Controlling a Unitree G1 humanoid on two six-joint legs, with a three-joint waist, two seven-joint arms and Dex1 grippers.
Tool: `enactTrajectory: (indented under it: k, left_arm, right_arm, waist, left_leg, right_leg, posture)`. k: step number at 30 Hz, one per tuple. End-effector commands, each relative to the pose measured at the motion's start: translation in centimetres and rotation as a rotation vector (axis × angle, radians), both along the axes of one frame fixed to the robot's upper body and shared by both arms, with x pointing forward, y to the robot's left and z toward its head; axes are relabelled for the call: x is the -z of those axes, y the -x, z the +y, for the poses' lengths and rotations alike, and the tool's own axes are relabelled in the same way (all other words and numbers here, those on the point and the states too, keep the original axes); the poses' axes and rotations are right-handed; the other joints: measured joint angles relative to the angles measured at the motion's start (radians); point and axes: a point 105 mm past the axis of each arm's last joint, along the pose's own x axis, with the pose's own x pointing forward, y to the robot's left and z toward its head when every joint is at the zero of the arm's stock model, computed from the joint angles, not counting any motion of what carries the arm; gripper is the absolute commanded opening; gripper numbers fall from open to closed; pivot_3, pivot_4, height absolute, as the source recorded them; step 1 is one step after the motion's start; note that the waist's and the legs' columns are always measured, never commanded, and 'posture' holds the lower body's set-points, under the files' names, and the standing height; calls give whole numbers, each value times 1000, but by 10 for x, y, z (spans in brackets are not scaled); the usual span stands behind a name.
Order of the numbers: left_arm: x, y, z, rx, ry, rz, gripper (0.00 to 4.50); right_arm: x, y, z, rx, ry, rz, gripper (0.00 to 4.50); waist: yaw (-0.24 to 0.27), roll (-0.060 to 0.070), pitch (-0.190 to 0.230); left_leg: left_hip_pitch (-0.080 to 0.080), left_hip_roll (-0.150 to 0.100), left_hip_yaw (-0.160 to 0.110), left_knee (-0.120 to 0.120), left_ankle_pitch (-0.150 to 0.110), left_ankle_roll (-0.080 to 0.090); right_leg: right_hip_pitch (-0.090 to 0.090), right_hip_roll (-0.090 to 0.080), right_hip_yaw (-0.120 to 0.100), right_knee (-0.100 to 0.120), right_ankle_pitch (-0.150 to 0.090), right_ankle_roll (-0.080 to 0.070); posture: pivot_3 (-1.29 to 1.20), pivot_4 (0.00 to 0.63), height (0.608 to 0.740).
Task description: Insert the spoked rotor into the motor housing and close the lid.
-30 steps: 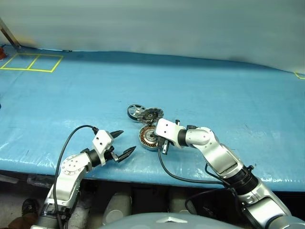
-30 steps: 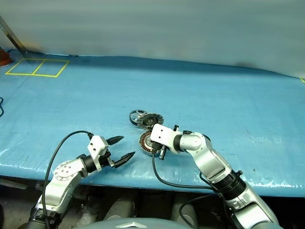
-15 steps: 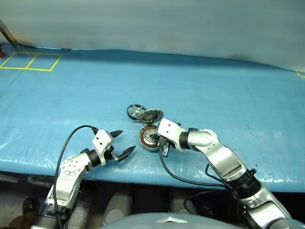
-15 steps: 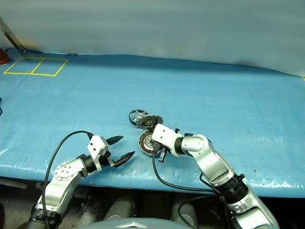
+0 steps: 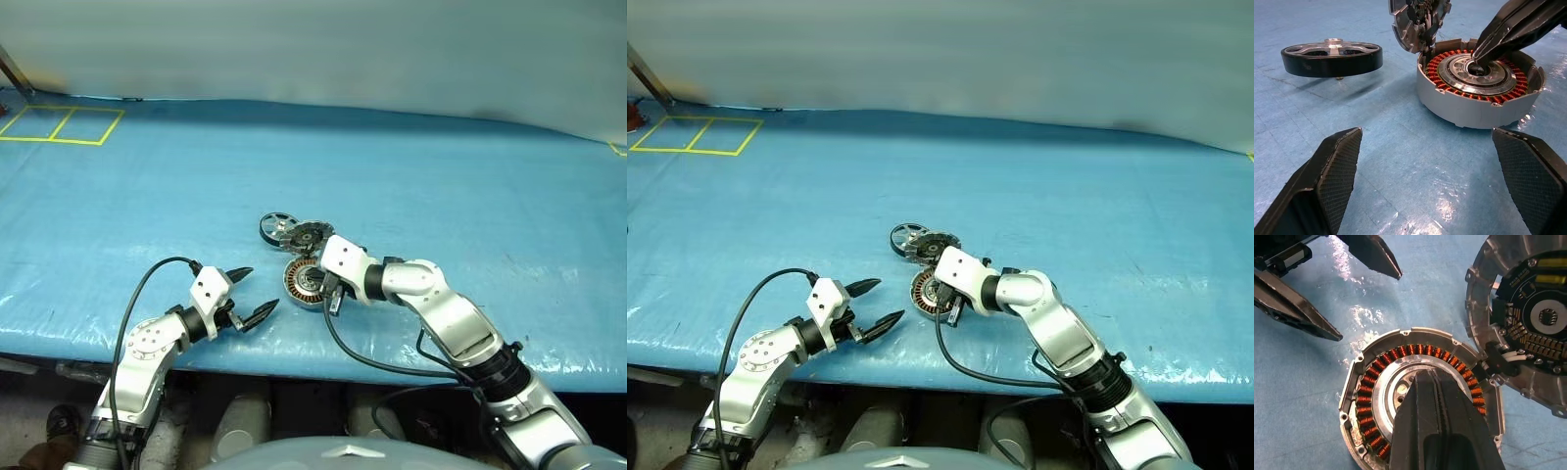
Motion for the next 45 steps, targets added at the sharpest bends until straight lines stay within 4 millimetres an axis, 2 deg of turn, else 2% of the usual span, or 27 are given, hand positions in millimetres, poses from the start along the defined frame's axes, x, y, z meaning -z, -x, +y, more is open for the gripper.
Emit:
enactTrajectory:
  k: [1, 17, 26, 35, 45]
  left_arm:
    - [-8, -2, -2, 12, 1, -39, 4500]
    - [-7, -1, -1, 8, -4, -39, 4500]
    - [-7, -2, -1, 5, -4, -39, 4500]
    - [-7, -1, 0, 1, -5, -39, 4500]
    - [-6, -2, 0, -3, -7, -39, 4500]
  right_arm:
    - [-16, -5, 3, 0, -35, -61, 13]
    - [0, -7, -6, 21, 21, -28, 13]
    - [-7, -6, -4, 18, -6, -41, 13]
    - [-4, -6, -4, 18, 6, -38, 13]
    - [12, -4, -7, 19, 40, 16, 13]
  waist:
    - [0, 0, 0]
    - [-5, 0, 2]
    - [-7, 0, 2]
    - [-7, 0, 2]
    - [-7, 0, 2]
  left_leg:
    - [0, 0, 0, 0, 0, 0]
    - [0, 0, 0, 0, 0, 0]
    - [0, 0, 0, 0, 0, 0]
    - [0, 0, 0, 0, 0, 0]
    - [0, 0, 0, 0, 0, 0]
  right_leg:
    - [0, 0, 0, 0, 0, 0]
    - [0, 0, 0, 0, 0, 0]
    - [0, 0, 0, 0, 0, 0]
    - [0, 0, 0, 0, 0, 0]
    - [1, 0, 0, 1, 0, 0]
  posture:
    - [0, 150, 740]
    - [0, 150, 740]
    - [0, 150, 740]
    - [0, 150, 740]
    - [0, 150, 740]
